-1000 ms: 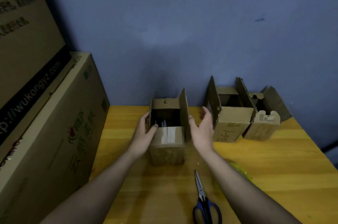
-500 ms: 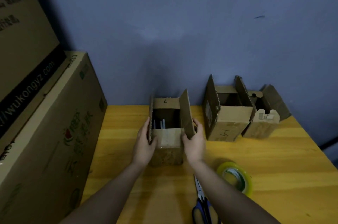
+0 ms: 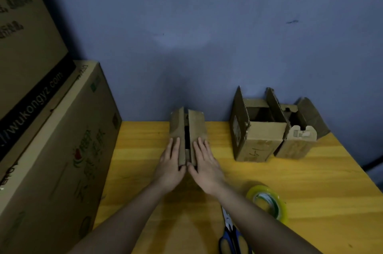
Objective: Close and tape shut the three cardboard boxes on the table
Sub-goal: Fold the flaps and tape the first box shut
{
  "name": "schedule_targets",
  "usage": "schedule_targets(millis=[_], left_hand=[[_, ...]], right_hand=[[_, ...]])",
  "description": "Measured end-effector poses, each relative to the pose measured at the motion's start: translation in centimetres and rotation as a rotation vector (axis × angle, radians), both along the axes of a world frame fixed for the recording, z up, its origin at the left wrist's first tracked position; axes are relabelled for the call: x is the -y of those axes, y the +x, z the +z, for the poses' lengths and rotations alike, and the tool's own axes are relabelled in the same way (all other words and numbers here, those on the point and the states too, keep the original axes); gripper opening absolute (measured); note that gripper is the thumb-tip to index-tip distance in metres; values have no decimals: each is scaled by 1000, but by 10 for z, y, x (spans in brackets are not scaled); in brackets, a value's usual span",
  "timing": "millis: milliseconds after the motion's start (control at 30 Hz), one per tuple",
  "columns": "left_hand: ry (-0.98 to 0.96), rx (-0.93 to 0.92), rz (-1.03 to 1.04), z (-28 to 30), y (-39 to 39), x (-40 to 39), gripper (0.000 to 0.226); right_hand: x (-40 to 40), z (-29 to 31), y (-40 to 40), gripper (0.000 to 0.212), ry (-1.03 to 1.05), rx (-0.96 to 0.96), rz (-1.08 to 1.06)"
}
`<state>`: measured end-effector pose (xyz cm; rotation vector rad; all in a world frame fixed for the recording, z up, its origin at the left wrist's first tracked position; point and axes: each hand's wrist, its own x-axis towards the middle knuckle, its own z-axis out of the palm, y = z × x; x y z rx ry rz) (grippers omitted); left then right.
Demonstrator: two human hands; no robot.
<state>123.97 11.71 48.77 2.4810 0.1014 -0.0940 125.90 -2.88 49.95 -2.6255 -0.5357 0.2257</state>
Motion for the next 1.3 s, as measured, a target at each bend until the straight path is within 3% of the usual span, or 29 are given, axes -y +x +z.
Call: schedule_targets(millis=[133, 200, 300, 333, 467, 600, 800, 867, 1033, 1300], left_hand=[[-71, -88, -121, 6, -3, -13, 70], [-179, -16, -33, 12, 2, -17, 49], [-56, 115, 79, 18, 19, -17, 30], [-2, 117, 80, 20, 25, -16, 31], [182, -33, -6, 16, 48, -14, 72], [284, -52, -168, 5, 54, -10, 64], [263, 44, -167, -3, 36, -5, 60], [308, 50, -179, -3, 26, -4, 68], [240, 93, -136, -5, 16, 1, 77], [465, 105, -159, -9, 19, 9, 76]], right_hand=[[5, 3, 11, 56, 79, -27, -12], [7, 5, 20, 45, 114, 88, -40], [2, 11, 32, 37, 47, 176, -56], [0, 13, 36, 40, 17, 187, -65], [-10, 14, 50, 62, -3, 53, -43], [-14, 3, 52, 61, 4, -12, -29], [-12, -6, 36, 61, -2, 46, -1], [-12, -9, 27, 61, -37, 43, -7], [-8, -15, 19, 82, -142, 95, 16], [-8, -13, 18, 84, -134, 76, 8]])
